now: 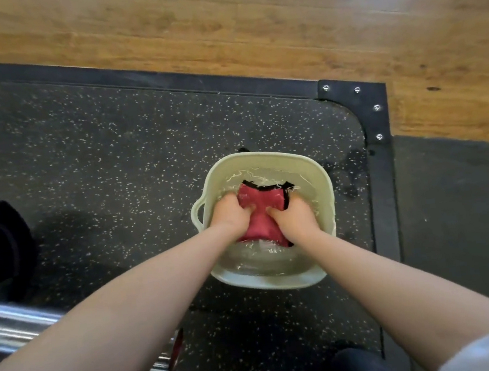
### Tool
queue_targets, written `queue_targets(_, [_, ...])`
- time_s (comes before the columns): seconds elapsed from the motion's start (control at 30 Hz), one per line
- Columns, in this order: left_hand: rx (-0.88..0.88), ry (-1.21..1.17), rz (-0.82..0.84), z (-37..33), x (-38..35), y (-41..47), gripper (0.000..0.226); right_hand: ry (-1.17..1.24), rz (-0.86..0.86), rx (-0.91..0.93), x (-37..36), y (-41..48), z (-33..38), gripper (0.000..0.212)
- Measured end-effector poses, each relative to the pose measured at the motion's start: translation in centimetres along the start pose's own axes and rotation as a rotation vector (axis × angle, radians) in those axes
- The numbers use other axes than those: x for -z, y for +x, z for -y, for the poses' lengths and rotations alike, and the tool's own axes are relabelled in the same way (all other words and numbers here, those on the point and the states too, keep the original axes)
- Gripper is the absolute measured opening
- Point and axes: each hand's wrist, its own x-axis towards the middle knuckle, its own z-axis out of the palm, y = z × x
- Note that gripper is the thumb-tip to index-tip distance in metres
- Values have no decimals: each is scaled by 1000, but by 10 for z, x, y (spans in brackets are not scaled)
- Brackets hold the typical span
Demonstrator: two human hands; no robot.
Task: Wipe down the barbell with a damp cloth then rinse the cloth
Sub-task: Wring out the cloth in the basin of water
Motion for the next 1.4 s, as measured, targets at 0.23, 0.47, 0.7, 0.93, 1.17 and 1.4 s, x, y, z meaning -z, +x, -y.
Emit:
queue_targets(0.23, [23,41,-26,-1,-4,2,11,-34,-45,25,0,-2,1,40])
queue_targets(0.47, [112,-384,36,-12,-8,-9,33,245,32,40,3,-16,10,60])
queue_targets(0.7, [252,-797,-4,-28,-12,-26,32,510,4,-54,-7,-21,23,50])
queue_targets(0.93, [275,-954,-41,-39,-15,-41,26,536,-88,-6,-11,-31,39,36])
queue_targets(1.17, [267,-908,-78,-39,-13,-41,32,472,-101,-25,-12,-35,42,37])
queue_targets(1.4, [214,-754,-51,-38,-10,-40,36,385,-90,-35,-8,-34,43,37])
